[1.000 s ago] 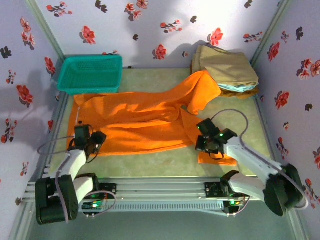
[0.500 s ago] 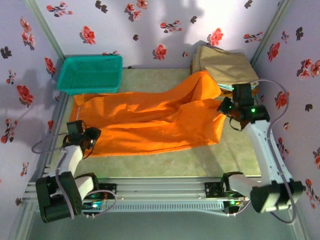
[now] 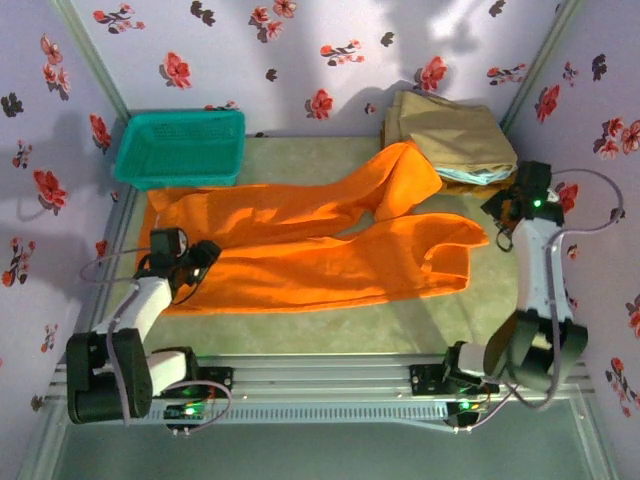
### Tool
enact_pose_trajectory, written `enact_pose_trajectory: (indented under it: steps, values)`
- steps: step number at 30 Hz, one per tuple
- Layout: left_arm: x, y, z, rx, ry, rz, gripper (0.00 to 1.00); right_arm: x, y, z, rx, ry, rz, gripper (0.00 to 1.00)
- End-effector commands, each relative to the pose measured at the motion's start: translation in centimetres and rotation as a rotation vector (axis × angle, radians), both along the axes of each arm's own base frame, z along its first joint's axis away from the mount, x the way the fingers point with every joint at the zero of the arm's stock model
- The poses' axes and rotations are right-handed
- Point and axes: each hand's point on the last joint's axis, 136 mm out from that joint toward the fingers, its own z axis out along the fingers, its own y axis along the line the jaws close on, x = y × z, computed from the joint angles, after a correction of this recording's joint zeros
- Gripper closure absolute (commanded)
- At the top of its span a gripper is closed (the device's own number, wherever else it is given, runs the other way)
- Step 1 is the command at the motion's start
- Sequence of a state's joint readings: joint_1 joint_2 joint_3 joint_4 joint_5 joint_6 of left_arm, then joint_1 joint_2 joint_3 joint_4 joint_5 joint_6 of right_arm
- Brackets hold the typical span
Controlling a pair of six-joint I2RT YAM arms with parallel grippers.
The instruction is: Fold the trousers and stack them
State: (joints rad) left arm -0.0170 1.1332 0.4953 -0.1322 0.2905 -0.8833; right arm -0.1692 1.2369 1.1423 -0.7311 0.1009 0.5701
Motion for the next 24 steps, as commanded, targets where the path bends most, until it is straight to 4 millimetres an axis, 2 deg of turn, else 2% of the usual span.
enact_pose_trajectory:
  steps: [1, 3, 5, 8, 11, 14, 15, 17, 20, 21, 24]
  values:
    - [-0.5, -2.7, 1.5, 0.023, -0.038, -0.089, 0.45, -0.9, 6.3, -5.0, 0.065, 0.109, 0.184, 0.27]
    - [-1.2, -3.7, 1.2, 0.042, -0.036, -0.124, 0.45, -1.6, 8.2, -8.1, 0.084, 0.177, 0.237, 0.31]
    - [-1.9, -4.0, 0.4, 0.038, -0.025, -0.13, 0.44, -2.1, 9.0, -10.8, 0.079, 0.245, 0.266, 0.34]
    - [-2.6, -4.0, -0.7, 0.036, -0.011, -0.127, 0.44, -2.3, 9.9, -13.8, 0.073, 0.343, 0.32, 0.36]
    - [-2.9, -4.0, -1.5, 0.034, 0.001, -0.131, 0.44, -1.7, 10.8, -15.8, 0.07, 0.4, 0.358, 0.37]
    - [-3.0, -4.0, -2.2, 0.036, 0.011, -0.132, 0.43, -1.3, 10.9, -16.9, 0.043, 0.435, 0.365, 0.41]
    - [-3.0, -4.0, -2.3, 0.036, 0.016, -0.134, 0.43, -1.3, 10.8, -17.2, 0.035, 0.45, 0.359, 0.48]
    - [-3.0, -4.0, -2.5, 0.036, 0.018, -0.136, 0.43, -1.5, 10.2, -17.6, 0.007, 0.474, 0.342, 0.69]
    - [-3.0, -4.0, -2.3, 0.039, 0.012, -0.14, 0.43, -2.0, 9.4, -17.3, -0.031, 0.486, 0.323, 0.96]
    - [-3.0, -4.0, -2.2, 0.041, 0.01, -0.141, 0.43, -2.1, 9.1, -16.9, -0.044, 0.483, 0.316, 1.0]
    - [-2.8, -4.1, -1.8, 0.041, 0.0, -0.144, 0.43, -2.6, 8.1, -15.1, -0.087, 0.453, 0.28, 1.0]
